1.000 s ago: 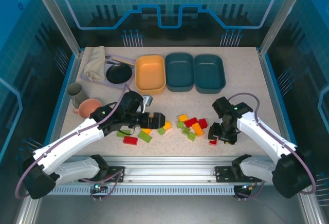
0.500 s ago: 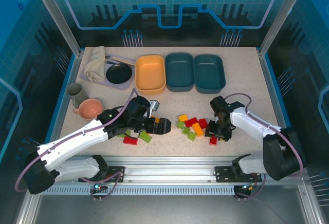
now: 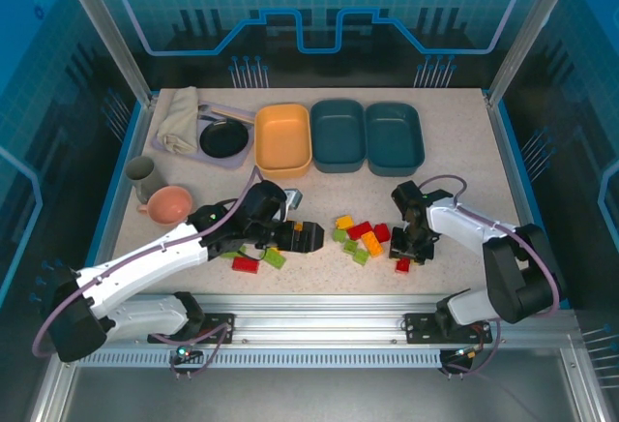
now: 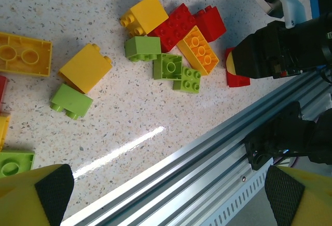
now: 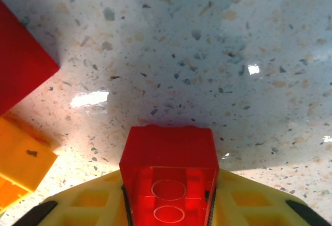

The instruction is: Sort the legos into containers by color

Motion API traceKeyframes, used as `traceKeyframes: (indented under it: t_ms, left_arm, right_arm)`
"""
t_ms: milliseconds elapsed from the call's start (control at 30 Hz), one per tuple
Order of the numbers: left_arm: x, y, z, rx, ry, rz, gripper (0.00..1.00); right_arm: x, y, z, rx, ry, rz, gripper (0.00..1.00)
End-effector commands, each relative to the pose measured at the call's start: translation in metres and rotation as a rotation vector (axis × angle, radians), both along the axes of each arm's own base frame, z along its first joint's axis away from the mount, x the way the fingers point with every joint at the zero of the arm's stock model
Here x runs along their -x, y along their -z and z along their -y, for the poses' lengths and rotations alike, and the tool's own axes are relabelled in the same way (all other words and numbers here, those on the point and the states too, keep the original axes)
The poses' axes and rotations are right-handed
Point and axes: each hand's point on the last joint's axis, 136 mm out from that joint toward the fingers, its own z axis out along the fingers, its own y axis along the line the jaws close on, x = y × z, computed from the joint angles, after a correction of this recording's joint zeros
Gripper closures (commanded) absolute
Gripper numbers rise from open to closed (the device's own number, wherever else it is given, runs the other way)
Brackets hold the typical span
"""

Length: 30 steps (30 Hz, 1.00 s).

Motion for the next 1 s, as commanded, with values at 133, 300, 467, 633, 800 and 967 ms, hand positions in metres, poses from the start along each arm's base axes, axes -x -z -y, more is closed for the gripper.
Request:
traceKeyframes:
  t_ms: [133,300,467,633,800,967]
  left_arm:
    - [-0.027,-0.027,0.012,0.031,-0.068,0.021,0.01]
    - [-0.070,-0.061,0.019,0.109,-0.133,0.041,0.01]
    - [-0.123,-0.090,0.024,0.177,-0.185,0.077,0.01]
    - [-0.172,-0.108,0.033,0.193,-0.210,0.105,0.01]
    - [-0.213,-0.109,0.047,0.160,-0.207,0.116,0.02]
    - [-0.242,-0.108,0.054,0.134,-0.221,0.119,0.02]
  right_arm:
    - [-0.050,-0.073,0.001,0.076,-0.072,0.227,0.72]
    - [-0.116,-0.126,-0.009,0.067,-0.130,0.357,0.73]
    - [-0.187,-0.136,-0.009,0.050,-0.114,0.390,0.74]
    - [-0.249,-0.123,-0.004,0.022,-0.070,0.375,0.74]
    - [-0.297,-0.086,0.003,0.027,-0.058,0.313,0.74]
    - [-0.326,-0.050,0.009,0.012,-0.047,0.247,0.70]
